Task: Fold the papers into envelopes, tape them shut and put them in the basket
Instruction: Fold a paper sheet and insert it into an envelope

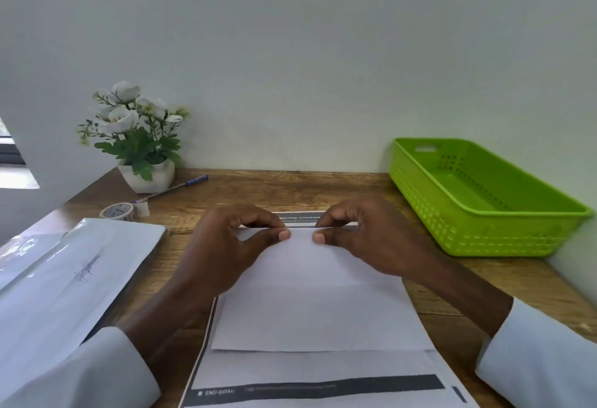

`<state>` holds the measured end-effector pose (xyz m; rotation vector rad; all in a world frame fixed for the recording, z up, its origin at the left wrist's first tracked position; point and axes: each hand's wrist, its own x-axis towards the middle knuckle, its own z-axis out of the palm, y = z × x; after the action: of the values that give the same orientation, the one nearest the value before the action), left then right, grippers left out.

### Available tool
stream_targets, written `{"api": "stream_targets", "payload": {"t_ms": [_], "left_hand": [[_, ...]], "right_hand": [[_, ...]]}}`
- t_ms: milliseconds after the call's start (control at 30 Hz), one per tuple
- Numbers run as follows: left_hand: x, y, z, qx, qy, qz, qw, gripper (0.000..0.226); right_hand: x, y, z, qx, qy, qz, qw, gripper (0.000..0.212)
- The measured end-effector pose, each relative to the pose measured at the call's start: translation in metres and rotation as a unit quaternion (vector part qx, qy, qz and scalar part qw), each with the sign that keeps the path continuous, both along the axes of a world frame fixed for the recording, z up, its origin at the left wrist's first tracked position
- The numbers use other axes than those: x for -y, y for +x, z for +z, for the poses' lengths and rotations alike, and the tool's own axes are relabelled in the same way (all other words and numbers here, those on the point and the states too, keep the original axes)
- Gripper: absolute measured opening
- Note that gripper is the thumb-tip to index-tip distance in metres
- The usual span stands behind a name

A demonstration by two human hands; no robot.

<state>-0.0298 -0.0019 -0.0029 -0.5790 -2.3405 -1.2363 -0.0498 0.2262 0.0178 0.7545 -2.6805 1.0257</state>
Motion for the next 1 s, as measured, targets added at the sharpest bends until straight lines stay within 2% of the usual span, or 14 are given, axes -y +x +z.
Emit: {"api": "stream_targets", "payload": {"t_ms": [133, 300, 367, 433, 500, 567, 667, 733, 867, 1000], "left_hand": [[0.007, -0.006, -0.001, 0.024, 0.064, 0.025, 0.997, 0.011], [0.013, -0.010, 0.000, 0.041, 0.155, 0.058, 0.985, 0.020], [0.014, -0.010, 0.000, 0.054, 0.232, 0.028, 0.971, 0.024], [0.015, -0.009, 0.000, 0.110, 0.296, -0.017, 0.949, 0.038], [0.013, -0.007, -0.001, 0.151, 0.272, -0.011, 0.950, 0.038], [0.010, -0.006, -0.002, 0.156, 0.247, 0.000, 0.956, 0.024], [0.007, -0.008, -0.004, 0.163, 0.267, -0.003, 0.950, 0.015], [0.007, -0.007, -0.004, 0.192, 0.308, -0.011, 0.932, 0.017], [0.011, -0.006, -0.008, 0.244, 0.392, -0.057, 0.885, 0.033], [0.013, -0.009, -0.008, 0.313, 0.437, -0.066, 0.840, 0.022]], "right_hand": [[-0.023, -0.004, 0.015, 0.056, -0.024, -0.023, 0.998, 0.011], [-0.052, -0.003, 0.019, 0.109, -0.151, -0.064, 0.980, 0.010], [-0.056, -0.002, 0.016, 0.125, -0.217, -0.078, 0.965, 0.010], [-0.057, -0.002, 0.013, 0.133, -0.280, -0.086, 0.947, 0.011], [-0.055, -0.002, 0.011, 0.133, -0.345, -0.090, 0.925, 0.012], [-0.052, -0.002, 0.008, 0.149, -0.401, -0.084, 0.900, 0.016], [-0.049, -0.001, 0.001, 0.215, -0.434, -0.056, 0.873, 0.034], [-0.046, -0.001, -0.005, 0.260, -0.432, -0.034, 0.863, 0.040], [-0.039, 0.001, -0.009, 0.319, -0.449, 0.008, 0.834, 0.037], [-0.041, 0.001, -0.003, 0.331, -0.454, -0.006, 0.828, 0.035]]}}
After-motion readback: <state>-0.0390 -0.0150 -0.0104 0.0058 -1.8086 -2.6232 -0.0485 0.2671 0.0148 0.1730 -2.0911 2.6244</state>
